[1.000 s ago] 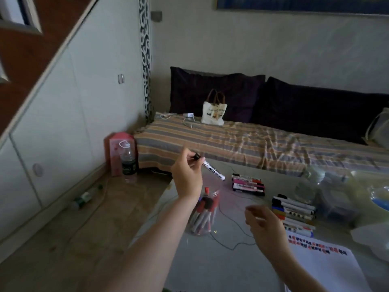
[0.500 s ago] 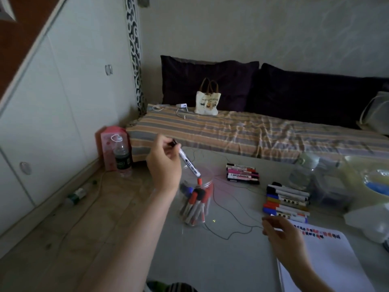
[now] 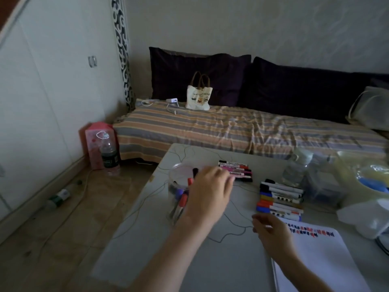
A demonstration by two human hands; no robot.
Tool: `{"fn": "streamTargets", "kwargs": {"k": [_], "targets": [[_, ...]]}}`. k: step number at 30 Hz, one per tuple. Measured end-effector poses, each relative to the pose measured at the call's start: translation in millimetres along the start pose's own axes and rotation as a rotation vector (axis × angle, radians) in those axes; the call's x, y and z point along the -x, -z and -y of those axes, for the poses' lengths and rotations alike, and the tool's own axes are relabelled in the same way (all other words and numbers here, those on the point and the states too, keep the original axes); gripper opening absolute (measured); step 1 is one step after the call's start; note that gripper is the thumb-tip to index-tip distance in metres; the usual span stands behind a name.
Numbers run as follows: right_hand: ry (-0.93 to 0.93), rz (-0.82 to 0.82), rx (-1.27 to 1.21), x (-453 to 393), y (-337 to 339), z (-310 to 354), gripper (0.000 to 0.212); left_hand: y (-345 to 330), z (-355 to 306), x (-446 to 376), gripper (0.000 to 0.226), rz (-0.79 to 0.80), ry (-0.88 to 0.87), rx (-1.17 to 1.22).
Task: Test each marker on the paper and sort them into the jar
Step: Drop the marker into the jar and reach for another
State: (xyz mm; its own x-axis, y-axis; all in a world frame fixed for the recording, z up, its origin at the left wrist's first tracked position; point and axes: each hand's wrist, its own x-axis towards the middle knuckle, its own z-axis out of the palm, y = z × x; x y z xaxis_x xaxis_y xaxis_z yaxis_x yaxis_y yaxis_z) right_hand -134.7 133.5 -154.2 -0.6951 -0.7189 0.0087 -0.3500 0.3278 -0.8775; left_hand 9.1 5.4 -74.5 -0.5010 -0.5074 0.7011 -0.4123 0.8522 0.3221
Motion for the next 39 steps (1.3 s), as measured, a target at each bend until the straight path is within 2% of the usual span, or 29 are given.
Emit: {"fn": "streamTargets", "kwargs": {"k": [3, 7, 9, 13, 18, 20, 22, 25, 28, 31, 33, 35, 39], "targets": [[0.007, 0.028, 0.125, -24.9, 0.2, -4.3, 0.014, -53.6, -7.5, 37.6, 0.016, 0.276, 0.102, 0.051], [0.096, 0.077, 0.383, -68.7, 3.9, -3.9, 0.032, -108.1, 24.7, 69.8, 0.059, 0.616, 0.229, -0.086], [0.162, 0.117, 0.544, -92.4, -1.7, -2.4, 0.04, -119.7, 34.0, 76.3, 0.064, 0.733, 0.323, -0.102], [0.244, 0.166, 0.694, -141.9, -27.5, -0.1, 0.027, -138.6, 43.2, 79.7, 0.05, 0.604, 0.281, -0.174], [0.224, 0.211, 0.817, -185.1, -57.4, 3.9, 0.023, -149.0, 46.1, 87.7, 0.049, 0.53, 0.256, -0.197], [0.189, 0.227, 0.855, -190.8, -61.1, -1.7, 0.024, -147.7, 47.4, 88.0, 0.052, 0.598, 0.255, -0.216], [0.225, 0.147, 0.905, -188.3, -58.4, -8.2, 0.024, -146.8, 46.9, 86.3, 0.055, 0.583, 0.267, -0.23], [0.382, -0.019, 0.954, -183.3, -50.9, -13.9, 0.03, -147.2, 46.2, 84.3, 0.058, 0.575, 0.304, -0.2], [0.394, 0.074, 1.027, -179.9, -45.8, -17.2, 0.037, -148.7, 42.0, 76.4, 0.052, 0.592, 0.315, -0.163], [0.422, 0.14, 1.069, -171.0, -44.3, -16.5, 0.025, -149.4, 42.9, 77.4, 0.051, 0.592, 0.296, -0.188], [0.48, 0.129, 0.94, -159.1, -41.0, -11.1, 0.019, -148.3, 42.9, 78.6, 0.056, 0.635, 0.322, -0.173], [0.488, 0.078, 0.697, -138.9, -30.8, 3.2, 0.012, -149.3, 40.2, 77.0, 0.055, 0.59, 0.333, -0.147], [0.228, -0.021, 0.335, -91.8, 12.1, 23.1, 0.009, -139.4, 19.0, 63.5, 0.041, 0.478, 0.401, 0.119]]}}
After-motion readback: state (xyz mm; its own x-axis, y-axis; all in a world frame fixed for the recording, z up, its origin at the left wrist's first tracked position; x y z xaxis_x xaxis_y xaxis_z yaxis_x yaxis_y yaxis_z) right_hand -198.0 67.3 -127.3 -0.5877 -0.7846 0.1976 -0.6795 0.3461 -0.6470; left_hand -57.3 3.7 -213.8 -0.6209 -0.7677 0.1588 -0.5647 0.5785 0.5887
